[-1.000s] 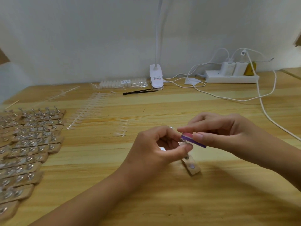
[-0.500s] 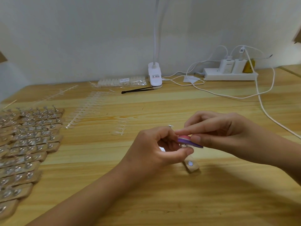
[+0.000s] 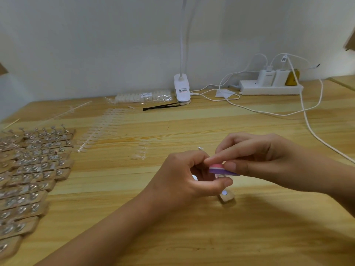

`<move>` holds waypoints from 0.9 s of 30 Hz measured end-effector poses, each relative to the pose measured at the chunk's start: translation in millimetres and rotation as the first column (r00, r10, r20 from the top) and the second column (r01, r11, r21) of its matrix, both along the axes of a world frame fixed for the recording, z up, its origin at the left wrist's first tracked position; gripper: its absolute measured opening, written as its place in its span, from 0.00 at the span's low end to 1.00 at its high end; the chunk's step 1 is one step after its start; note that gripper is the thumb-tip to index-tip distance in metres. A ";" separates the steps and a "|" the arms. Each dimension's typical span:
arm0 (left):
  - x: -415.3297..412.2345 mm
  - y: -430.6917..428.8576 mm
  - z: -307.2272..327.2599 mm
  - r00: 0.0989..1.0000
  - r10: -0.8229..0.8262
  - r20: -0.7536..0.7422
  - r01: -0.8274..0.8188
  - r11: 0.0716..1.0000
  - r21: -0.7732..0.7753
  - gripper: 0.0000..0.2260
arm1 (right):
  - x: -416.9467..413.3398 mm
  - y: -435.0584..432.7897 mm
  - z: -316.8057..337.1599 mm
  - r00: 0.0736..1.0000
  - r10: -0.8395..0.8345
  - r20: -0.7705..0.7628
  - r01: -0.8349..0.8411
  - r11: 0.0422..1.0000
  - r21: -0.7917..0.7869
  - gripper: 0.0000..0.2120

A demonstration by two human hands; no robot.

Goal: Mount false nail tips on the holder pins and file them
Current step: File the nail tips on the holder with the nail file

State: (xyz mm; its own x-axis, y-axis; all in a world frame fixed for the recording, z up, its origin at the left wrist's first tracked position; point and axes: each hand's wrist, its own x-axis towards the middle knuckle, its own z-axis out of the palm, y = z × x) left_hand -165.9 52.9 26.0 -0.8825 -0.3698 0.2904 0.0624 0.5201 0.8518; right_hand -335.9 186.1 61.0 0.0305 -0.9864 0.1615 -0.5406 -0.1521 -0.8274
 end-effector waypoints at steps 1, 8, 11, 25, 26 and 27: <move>-0.4 0.4 0.2 1.000 -0.005 0.013 0.005 1.000 -0.019 0.09 | 1.6 -0.7 -0.8 1.000 0.003 -0.008 -0.003 1.000 0.002 0.13; 2.1 -6.9 6.2 0.999 -0.034 0.006 0.033 0.999 0.009 0.06 | -2.1 1.6 3.4 1.000 -0.005 -0.003 0.005 1.000 0.004 0.11; 2.2 -4.0 3.3 0.997 -0.065 0.049 0.067 0.997 -0.027 0.08 | 2.2 0.4 -1.9 0.999 0.028 0.019 -0.029 0.999 0.026 0.12; 2.1 -6.0 4.4 0.994 -0.089 0.068 0.090 0.996 -0.019 0.07 | 3.1 2.3 1.0 0.998 0.028 0.052 -0.031 0.998 0.053 0.11; 1.7 -5.0 3.5 0.992 -0.098 0.075 0.101 0.994 -0.030 0.07 | 4.7 1.5 -0.8 0.998 0.029 0.064 -0.032 0.998 0.057 0.12; 2.6 -5.8 2.7 0.992 -0.102 0.075 0.104 0.994 -0.022 0.06 | 4.7 1.4 -1.4 0.997 0.035 0.062 -0.039 0.997 0.062 0.12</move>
State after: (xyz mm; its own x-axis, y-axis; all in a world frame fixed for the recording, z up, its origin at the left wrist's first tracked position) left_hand -163.3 47.1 28.8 -0.9348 -0.2693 0.2315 0.0542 0.5361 0.8424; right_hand -331.2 187.5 59.5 0.0592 -0.9931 0.1016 -0.4838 -0.1176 -0.8672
